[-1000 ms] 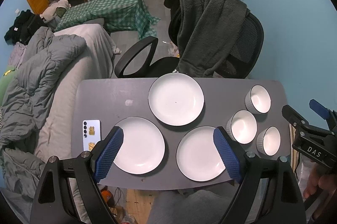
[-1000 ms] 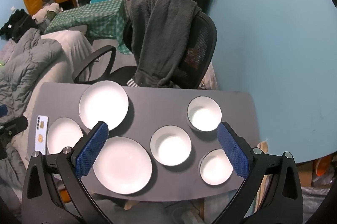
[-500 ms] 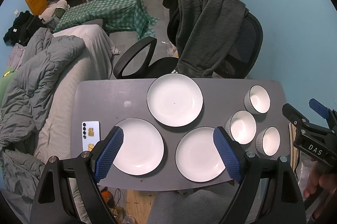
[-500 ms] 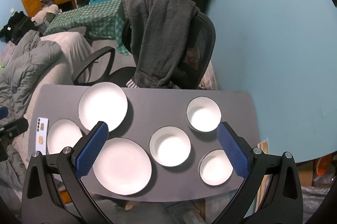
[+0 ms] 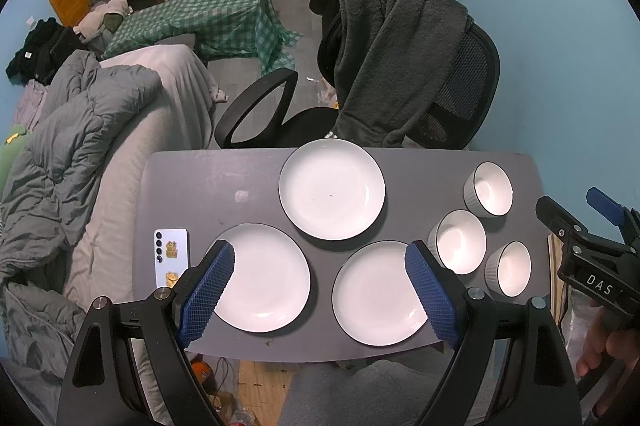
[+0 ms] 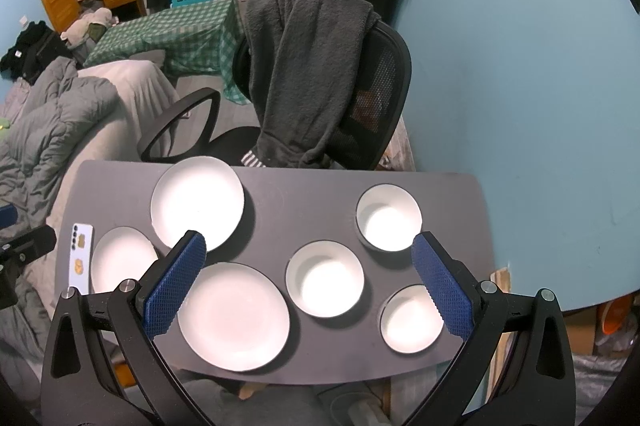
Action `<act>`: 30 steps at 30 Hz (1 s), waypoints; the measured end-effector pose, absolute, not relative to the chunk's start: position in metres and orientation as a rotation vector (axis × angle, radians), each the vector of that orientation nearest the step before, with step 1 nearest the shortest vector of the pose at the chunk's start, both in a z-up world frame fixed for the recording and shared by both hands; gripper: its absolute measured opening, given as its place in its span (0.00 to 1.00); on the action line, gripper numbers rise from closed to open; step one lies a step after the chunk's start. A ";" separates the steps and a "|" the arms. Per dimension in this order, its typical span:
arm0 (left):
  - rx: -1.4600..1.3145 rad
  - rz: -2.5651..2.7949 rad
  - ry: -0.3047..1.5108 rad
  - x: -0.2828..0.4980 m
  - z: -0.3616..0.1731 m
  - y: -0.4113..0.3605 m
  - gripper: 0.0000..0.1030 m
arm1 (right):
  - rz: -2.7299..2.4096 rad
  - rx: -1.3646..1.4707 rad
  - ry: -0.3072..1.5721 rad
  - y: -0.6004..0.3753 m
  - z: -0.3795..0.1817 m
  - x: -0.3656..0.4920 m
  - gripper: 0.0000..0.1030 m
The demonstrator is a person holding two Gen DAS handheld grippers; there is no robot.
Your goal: Organize plates and bowls
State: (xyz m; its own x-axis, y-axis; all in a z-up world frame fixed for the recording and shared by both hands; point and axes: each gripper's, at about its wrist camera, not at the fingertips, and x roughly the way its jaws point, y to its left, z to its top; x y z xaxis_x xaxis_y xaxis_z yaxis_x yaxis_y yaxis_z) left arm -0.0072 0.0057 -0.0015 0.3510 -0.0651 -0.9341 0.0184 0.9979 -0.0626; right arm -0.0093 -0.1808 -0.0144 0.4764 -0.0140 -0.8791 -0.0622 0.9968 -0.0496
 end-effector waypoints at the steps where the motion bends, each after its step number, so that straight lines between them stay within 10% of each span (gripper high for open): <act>1: -0.045 -0.054 1.212 -0.007 -0.002 0.006 0.86 | 0.030 -0.078 1.075 -0.181 -0.015 -0.009 0.98; 30: -0.060 -0.057 1.222 -0.008 -0.006 0.009 0.86 | 0.032 -0.083 1.075 -0.176 -0.012 -0.011 0.98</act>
